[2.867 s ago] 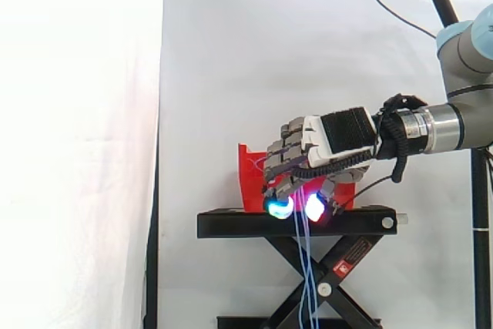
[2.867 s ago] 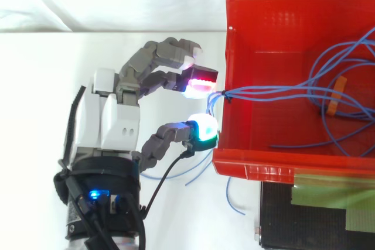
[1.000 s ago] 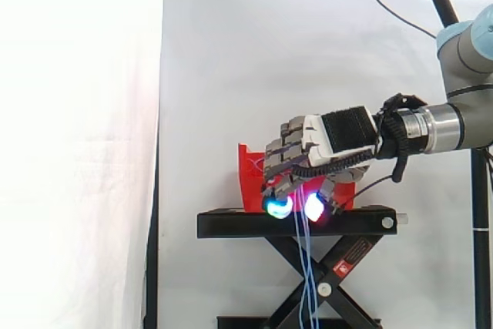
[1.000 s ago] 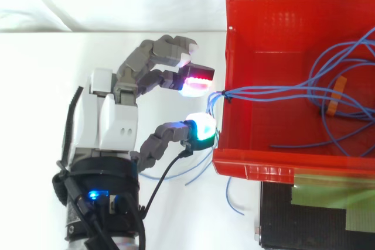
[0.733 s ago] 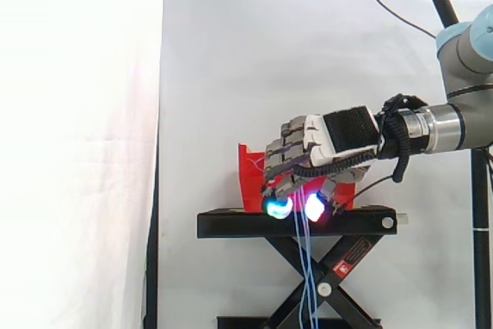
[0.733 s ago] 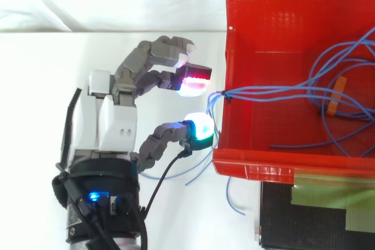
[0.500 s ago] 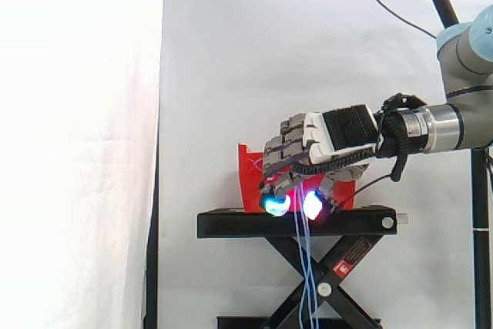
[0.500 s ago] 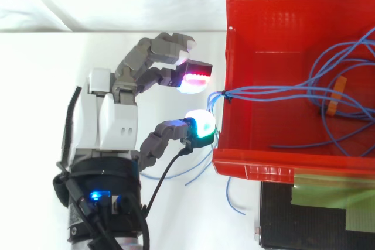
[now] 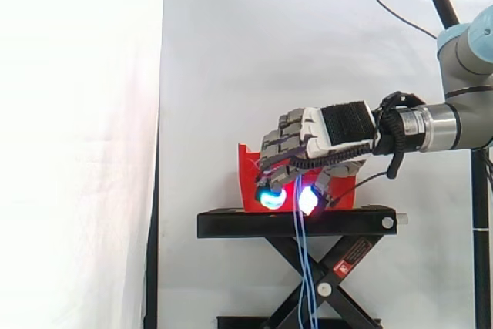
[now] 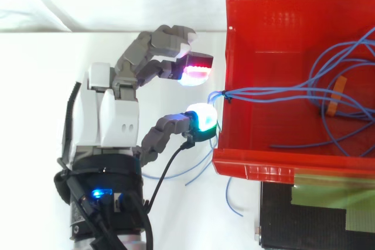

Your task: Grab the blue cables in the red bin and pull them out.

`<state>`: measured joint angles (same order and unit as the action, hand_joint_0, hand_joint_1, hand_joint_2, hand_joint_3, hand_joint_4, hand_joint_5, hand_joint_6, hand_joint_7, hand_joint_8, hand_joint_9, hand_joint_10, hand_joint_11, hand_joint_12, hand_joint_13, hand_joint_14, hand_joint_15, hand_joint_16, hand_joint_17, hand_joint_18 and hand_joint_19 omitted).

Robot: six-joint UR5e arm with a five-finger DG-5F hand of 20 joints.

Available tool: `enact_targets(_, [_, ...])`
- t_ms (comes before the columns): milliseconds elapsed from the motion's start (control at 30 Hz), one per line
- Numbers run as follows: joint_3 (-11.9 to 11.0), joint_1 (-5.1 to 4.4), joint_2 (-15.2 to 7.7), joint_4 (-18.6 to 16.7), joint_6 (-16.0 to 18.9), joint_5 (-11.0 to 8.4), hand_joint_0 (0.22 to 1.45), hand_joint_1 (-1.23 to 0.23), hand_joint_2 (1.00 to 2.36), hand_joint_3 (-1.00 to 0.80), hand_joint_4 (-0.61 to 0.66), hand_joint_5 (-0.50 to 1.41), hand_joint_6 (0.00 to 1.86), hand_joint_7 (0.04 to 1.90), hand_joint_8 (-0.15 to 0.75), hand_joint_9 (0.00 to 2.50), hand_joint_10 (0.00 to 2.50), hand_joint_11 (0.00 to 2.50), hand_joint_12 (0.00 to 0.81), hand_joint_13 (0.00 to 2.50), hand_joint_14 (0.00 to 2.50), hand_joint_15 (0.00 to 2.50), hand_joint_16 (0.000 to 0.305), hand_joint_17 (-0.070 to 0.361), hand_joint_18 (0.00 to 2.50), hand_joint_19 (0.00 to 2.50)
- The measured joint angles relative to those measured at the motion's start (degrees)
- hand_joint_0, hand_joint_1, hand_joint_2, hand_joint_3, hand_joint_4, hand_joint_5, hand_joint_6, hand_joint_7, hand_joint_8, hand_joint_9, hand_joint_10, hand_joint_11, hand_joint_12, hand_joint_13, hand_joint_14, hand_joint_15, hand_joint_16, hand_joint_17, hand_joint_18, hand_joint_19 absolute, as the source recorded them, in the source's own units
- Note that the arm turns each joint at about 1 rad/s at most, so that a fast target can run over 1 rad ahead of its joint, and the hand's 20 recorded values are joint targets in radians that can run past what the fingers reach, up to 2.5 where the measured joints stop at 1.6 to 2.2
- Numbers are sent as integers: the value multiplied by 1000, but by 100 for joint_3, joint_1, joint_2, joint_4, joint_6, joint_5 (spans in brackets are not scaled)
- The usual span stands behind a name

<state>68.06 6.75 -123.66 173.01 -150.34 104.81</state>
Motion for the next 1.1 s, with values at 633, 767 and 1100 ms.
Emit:
enact_targets(633, [0,69,0,262,851,276,773,-1129,1000,-1000,53,783,10,689,181,668,31,930,312,637,29,785,45,101,557,1050])
enact_targets(767, [1,86,0,197,981,288,771,-1128,1000,-1000,39,781,10,685,181,667,28,931,312,639,28,785,45,101,558,1041])
enact_targets(1100, [4,167,0,66,1150,427,774,-1132,1000,-1000,46,783,10,684,181,671,31,947,309,645,26,779,45,101,563,1042])
